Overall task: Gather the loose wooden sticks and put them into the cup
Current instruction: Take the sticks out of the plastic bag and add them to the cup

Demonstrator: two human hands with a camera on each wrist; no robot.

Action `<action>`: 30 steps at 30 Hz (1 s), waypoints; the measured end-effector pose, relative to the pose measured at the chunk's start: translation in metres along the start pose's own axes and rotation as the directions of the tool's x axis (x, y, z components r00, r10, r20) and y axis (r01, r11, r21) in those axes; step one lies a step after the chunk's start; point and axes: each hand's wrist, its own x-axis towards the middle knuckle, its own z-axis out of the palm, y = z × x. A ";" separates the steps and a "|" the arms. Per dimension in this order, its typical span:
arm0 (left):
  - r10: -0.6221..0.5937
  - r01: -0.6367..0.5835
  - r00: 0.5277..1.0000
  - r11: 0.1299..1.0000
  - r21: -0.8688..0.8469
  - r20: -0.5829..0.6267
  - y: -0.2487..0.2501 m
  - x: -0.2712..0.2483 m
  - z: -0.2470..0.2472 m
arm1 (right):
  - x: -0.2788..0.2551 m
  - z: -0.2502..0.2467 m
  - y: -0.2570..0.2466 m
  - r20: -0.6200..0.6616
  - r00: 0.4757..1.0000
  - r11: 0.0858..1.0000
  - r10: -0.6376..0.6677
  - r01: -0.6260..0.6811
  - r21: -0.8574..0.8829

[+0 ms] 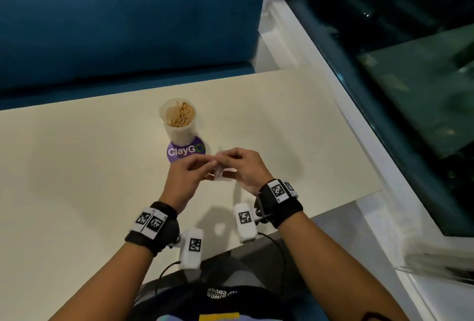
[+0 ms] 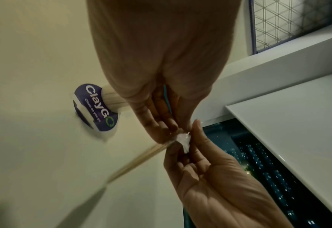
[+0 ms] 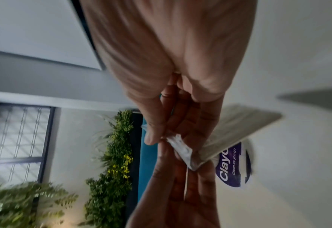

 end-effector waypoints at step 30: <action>0.086 -0.084 0.996 0.979 0.185 -0.005 0.008 0.015 -0.021 | -0.003 0.027 0.001 -0.134 0.987 0.991 -0.091 0.076 -0.111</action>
